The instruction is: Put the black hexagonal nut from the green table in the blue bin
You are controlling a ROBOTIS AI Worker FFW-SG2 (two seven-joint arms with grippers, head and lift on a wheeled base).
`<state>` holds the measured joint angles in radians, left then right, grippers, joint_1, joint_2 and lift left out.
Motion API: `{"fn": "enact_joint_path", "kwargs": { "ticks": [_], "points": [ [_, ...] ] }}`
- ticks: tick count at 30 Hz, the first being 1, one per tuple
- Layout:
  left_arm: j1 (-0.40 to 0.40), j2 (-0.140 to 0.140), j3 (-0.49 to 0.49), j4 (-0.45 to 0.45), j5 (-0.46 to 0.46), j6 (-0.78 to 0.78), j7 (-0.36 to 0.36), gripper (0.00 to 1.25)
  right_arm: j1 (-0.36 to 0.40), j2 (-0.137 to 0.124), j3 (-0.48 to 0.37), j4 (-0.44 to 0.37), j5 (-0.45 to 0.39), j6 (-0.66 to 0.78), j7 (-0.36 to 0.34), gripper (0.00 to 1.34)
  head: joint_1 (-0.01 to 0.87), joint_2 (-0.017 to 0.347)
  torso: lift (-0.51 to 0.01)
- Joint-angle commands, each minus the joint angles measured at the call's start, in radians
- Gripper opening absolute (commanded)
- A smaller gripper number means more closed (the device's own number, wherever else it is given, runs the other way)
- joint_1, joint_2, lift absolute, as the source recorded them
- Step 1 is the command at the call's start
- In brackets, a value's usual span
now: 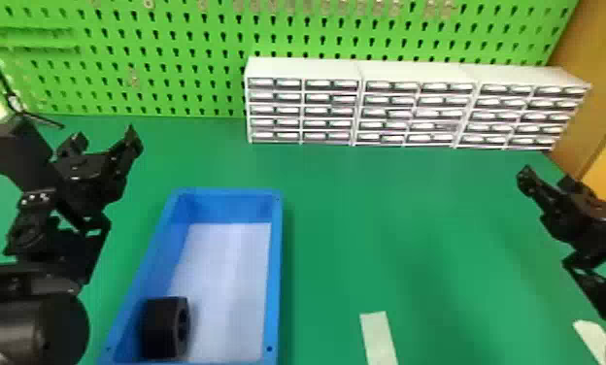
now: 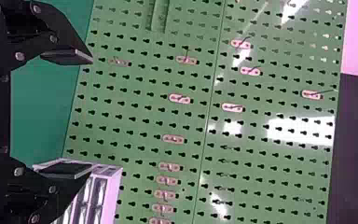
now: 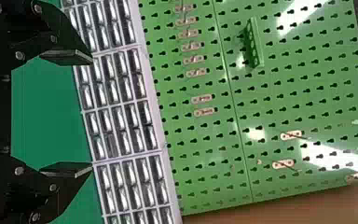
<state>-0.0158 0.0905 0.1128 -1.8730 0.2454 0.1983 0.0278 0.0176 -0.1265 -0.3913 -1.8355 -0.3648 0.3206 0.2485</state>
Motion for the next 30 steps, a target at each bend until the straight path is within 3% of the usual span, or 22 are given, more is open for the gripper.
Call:
{"fn": "enact_joint_path", "kwargs": {
  "ticks": [1, 30],
  "points": [
    [0.002, 0.000, 0.001, 0.000, 0.000, -0.003, 0.001, 0.81, 0.002, 0.007, 0.000, 0.001, 0.000, 0.000, 0.000, 0.88, 0.692, 0.008, -0.097],
    [0.000, -0.006, 0.005, 0.002, 0.000, -0.008, 0.001, 0.81, -0.015, -0.002, 0.040, 0.001, 0.009, 0.000, 0.000, 0.88, 0.692, 0.008, -0.097]
  ]
}}
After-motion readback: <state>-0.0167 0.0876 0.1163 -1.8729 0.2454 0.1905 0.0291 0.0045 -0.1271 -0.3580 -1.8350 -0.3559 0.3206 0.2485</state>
